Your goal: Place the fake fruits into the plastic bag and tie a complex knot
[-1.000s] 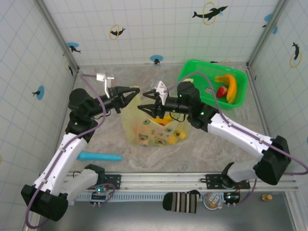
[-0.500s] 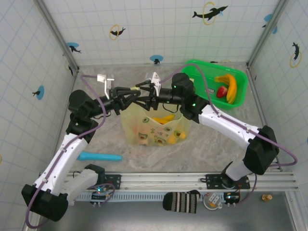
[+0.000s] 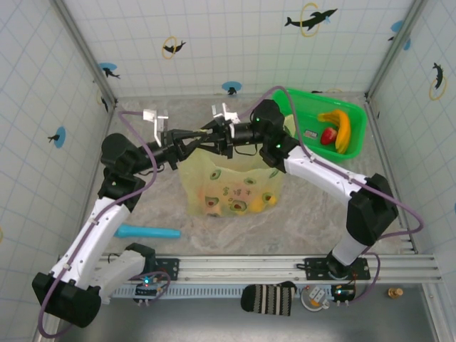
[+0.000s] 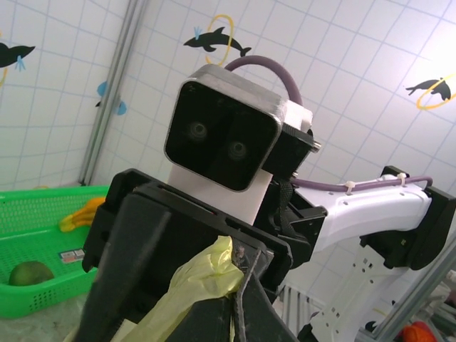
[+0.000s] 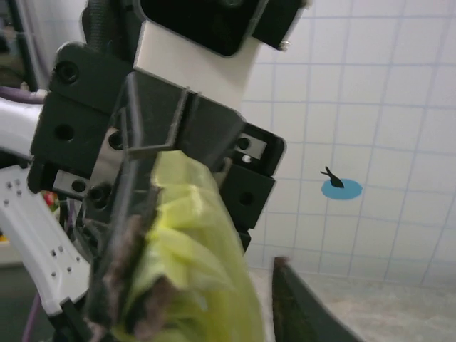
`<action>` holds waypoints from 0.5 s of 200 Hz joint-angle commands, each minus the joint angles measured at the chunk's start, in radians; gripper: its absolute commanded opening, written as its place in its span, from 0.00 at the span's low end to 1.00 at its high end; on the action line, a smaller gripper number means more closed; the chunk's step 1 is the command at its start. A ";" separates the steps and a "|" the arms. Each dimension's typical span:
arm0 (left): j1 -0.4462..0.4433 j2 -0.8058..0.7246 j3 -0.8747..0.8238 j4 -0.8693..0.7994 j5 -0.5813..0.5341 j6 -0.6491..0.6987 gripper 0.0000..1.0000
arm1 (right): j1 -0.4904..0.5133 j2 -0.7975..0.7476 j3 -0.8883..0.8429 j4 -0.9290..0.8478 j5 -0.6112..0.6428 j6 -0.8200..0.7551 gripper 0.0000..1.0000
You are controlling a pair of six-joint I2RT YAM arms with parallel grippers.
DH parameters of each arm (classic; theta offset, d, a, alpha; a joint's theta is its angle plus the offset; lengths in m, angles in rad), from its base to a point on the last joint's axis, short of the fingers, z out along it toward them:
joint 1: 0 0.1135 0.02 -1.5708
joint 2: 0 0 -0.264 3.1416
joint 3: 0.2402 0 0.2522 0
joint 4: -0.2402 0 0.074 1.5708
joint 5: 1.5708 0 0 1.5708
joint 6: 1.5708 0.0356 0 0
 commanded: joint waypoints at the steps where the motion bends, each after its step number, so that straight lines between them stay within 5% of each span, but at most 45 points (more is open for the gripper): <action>1: -0.004 -0.016 0.001 0.011 0.026 0.015 0.13 | -0.005 0.011 0.039 0.017 -0.052 0.010 0.16; 43: -0.005 -0.027 0.003 -0.046 -0.024 0.065 0.48 | -0.010 -0.024 -0.010 0.021 0.001 -0.014 0.01; 100: -0.005 -0.125 -0.042 -0.174 -0.214 0.213 0.63 | -0.050 -0.074 -0.067 -0.018 0.079 -0.054 0.00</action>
